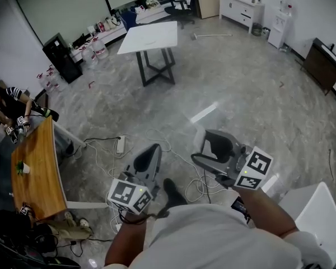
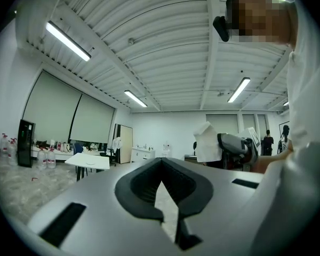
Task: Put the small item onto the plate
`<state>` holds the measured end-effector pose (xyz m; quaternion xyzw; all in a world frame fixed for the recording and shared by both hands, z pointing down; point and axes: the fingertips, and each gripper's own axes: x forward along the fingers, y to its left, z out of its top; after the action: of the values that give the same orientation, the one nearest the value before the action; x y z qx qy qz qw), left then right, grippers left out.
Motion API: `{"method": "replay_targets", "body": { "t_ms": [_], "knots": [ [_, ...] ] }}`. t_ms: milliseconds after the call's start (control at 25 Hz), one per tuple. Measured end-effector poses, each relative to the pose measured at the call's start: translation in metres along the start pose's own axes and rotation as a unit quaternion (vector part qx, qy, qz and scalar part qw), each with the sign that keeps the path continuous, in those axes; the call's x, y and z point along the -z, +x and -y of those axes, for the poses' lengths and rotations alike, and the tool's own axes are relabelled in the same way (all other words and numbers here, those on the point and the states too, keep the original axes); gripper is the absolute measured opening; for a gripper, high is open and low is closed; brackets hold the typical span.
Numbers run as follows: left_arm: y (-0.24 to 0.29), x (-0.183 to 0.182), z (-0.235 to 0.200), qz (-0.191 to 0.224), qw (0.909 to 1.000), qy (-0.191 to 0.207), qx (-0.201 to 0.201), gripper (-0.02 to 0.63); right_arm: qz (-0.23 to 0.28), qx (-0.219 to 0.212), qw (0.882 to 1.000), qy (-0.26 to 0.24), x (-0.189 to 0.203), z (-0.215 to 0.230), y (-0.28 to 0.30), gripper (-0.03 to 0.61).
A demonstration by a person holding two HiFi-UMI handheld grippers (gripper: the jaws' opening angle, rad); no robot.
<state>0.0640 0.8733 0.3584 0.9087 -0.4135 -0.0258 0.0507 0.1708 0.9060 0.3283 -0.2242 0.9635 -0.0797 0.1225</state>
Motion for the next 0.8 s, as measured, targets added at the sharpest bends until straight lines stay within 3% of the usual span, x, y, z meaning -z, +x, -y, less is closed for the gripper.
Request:
{"method": "replay_targets", "body": {
  "t_ms": [440, 800],
  "knots": [
    [0.073, -0.014, -0.167, -0.001, 1.0000, -0.005, 0.006, 0.005, -0.010, 0.013, 1.000, -0.001, 0.011, 0.113, 0.149, 0.294],
    [0.127, -0.040, -0.310, -0.009, 0.9993, -0.004, 0.035, 0.005, -0.003, 0.039, 0.999, -0.020, 0.007, 0.202, 0.283, 0.293]
  ]
}}
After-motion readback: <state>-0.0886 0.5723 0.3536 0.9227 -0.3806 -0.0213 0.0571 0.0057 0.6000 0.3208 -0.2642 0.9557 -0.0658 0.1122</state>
